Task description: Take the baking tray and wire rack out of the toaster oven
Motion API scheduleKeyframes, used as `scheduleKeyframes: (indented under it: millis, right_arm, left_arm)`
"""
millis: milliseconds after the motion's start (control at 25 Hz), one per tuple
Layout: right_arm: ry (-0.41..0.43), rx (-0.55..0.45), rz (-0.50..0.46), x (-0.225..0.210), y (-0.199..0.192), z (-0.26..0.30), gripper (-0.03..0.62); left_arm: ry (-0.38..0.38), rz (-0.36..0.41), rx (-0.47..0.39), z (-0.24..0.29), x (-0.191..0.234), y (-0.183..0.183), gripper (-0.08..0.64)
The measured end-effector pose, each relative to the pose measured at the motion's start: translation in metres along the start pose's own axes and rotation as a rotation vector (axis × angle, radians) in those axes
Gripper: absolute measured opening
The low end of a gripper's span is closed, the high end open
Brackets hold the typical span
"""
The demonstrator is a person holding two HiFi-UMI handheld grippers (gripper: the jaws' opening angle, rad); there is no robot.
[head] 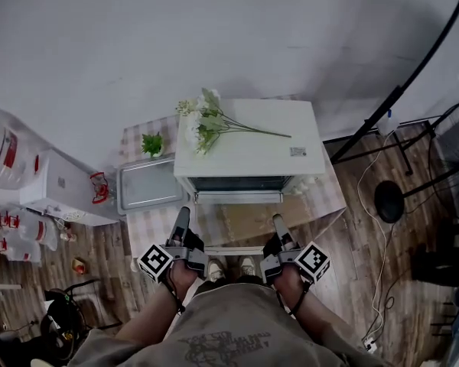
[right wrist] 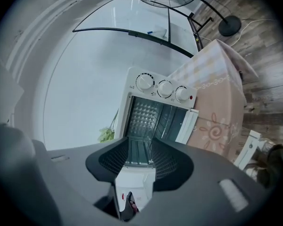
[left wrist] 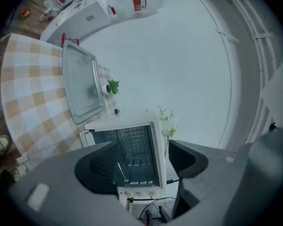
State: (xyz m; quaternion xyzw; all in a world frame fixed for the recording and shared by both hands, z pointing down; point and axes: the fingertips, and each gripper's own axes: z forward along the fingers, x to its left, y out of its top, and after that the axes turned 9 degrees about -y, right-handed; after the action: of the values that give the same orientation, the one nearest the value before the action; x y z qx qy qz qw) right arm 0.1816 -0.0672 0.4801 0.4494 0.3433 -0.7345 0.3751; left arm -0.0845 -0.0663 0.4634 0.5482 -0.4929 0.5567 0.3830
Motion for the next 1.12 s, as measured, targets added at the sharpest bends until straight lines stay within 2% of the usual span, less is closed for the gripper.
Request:
scheduleKeyframes:
  millis: [360,480,680,1120]
  right_arm:
    - [-0.035,-0.063,0.047,-0.024,0.018,0.012,0.172]
    - [-0.043,-0.084,0.047,-0.029,0.025,0.024,0.150]
    - [-0.048,-0.086,0.106,-0.041,0.033,0.050,0.166]
    - [-0.073,-0.071,0.131,-0.068,0.040,0.114,0.171]
  left_arm:
    - [0.014,0.033,0.033,0.021,0.013,-0.011,0.337]
    - [0.013,0.043,0.034,0.034,0.021,-0.014,0.337]
    - [0.092,0.057,0.034,0.043,0.049,-0.018,0.321]
    - [0.127,0.041,0.037,0.086,0.100,-0.031,0.304]
